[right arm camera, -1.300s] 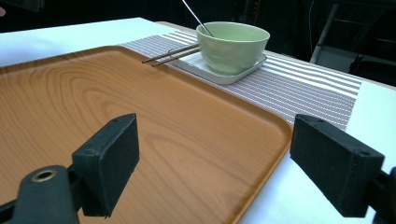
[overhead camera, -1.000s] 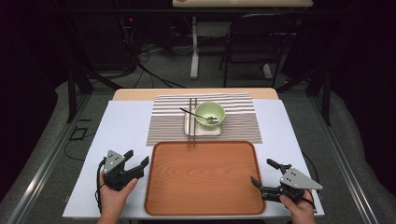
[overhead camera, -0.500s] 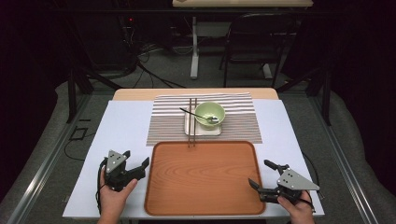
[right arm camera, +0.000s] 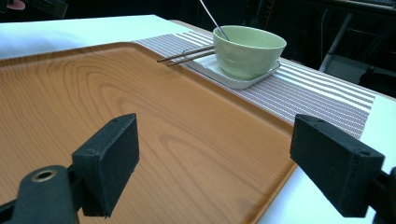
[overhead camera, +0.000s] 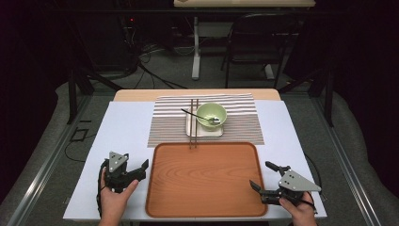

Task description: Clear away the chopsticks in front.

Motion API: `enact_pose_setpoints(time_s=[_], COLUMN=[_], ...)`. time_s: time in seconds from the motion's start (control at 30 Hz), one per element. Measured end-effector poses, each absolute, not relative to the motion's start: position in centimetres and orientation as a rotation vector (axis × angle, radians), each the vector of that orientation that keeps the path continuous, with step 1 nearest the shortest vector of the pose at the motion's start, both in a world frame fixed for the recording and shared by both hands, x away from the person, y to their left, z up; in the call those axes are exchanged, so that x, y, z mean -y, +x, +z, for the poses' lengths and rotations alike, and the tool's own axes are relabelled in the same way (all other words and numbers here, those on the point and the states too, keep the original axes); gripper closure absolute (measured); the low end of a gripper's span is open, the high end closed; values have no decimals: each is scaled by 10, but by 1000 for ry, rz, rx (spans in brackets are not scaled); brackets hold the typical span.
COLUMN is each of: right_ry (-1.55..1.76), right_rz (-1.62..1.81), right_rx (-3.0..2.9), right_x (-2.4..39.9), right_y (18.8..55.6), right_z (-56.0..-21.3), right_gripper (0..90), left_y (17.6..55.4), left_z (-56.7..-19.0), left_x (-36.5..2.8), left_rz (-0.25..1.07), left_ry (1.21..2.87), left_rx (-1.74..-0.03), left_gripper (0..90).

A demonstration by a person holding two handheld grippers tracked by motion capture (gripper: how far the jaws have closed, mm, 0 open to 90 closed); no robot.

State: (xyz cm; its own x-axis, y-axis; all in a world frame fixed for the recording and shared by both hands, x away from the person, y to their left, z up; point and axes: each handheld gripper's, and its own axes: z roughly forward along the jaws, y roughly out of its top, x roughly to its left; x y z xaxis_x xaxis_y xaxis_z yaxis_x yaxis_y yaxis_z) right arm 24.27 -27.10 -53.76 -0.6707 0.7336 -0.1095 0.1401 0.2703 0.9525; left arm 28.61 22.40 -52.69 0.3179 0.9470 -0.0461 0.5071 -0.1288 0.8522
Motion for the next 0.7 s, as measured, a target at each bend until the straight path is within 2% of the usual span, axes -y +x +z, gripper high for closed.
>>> enact_pose_setpoints(time_s=[0.37,0.7], right_ry=[786,783], right_rz=[1414,1417], right_rx=[-2004,-2004], right_x=[271,270], right_y=[244,243], right_z=[-538,-538], right_gripper=[150,150], left_y=[292,303], left_z=[-522,-508], left_x=[-220,-201], left_rz=[691,671], left_ry=[1795,1842], left_rx=[-1338,-1310], left_gripper=[211,217])
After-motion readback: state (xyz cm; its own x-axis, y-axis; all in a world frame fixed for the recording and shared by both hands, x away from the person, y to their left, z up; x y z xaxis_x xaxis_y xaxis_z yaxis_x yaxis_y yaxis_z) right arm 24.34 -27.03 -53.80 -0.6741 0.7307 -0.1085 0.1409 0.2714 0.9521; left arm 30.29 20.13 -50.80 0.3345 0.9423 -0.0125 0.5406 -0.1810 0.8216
